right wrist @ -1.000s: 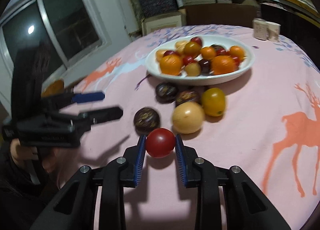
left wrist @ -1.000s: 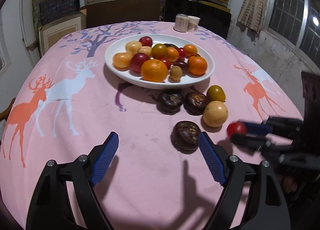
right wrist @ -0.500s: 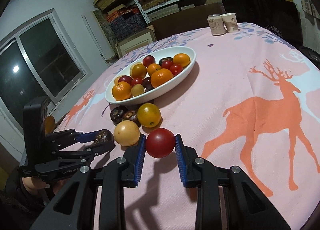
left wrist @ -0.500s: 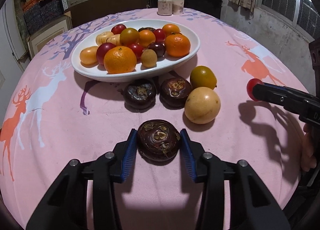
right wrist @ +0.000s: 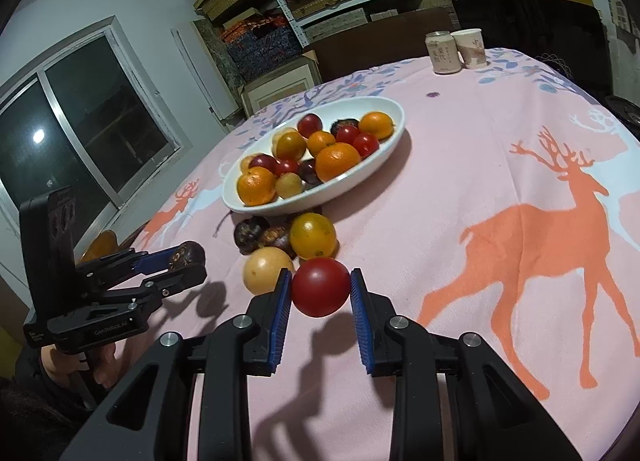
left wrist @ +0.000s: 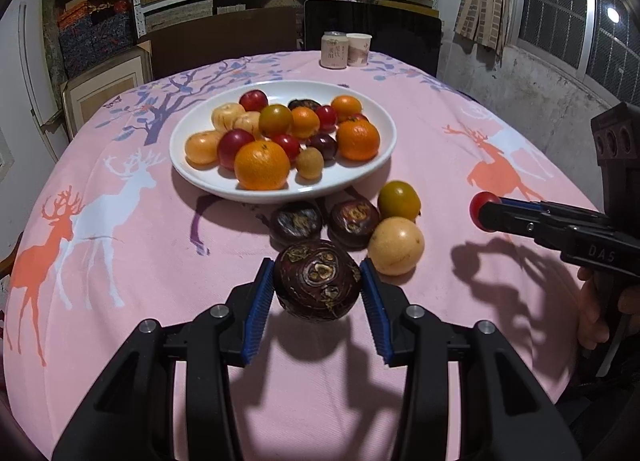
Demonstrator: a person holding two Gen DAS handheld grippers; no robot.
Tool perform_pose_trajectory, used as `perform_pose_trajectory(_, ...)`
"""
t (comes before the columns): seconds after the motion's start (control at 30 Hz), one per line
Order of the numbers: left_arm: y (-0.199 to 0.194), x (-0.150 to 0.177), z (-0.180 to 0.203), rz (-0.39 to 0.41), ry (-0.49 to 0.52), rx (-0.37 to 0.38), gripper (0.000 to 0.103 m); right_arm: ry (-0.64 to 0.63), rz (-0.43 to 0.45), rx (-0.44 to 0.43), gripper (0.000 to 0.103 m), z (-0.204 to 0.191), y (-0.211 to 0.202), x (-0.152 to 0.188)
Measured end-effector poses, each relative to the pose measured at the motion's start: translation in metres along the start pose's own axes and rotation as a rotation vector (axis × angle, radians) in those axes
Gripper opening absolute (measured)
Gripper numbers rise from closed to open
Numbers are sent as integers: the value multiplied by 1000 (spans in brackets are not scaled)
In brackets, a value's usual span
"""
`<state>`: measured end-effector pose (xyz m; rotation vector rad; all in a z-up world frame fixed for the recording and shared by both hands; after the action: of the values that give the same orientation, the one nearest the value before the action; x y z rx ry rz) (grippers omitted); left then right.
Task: Organize fruits
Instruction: 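Carry the brown fruit and the cherry tomato onto the plate and open both tools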
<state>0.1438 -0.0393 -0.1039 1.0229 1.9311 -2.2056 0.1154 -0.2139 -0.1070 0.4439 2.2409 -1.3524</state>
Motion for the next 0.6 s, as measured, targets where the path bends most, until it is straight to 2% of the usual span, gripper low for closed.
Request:
perform_pose_trajectory(0.37, -28, -48, -30, 78, -40, 6, 42, -103, 66, 44, 30, -29, -23, -58)
perform_pose_trajectory(0.6, -21, -105, -42, 94, -42, -1, 43, -68, 55, 69, 30, -23, -7, -113)
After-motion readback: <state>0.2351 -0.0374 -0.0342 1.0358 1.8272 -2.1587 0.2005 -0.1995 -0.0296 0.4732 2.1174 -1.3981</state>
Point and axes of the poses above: each gripper's, at about its wrist camera, not at the fingertips, and y roughly the way its jaws point, z to its right, x to its underside, the point moved 7 cm from there along y, roughly the way its jaws point, and after that the axes turned 14 degrees about -z, right-handed, at the moved point
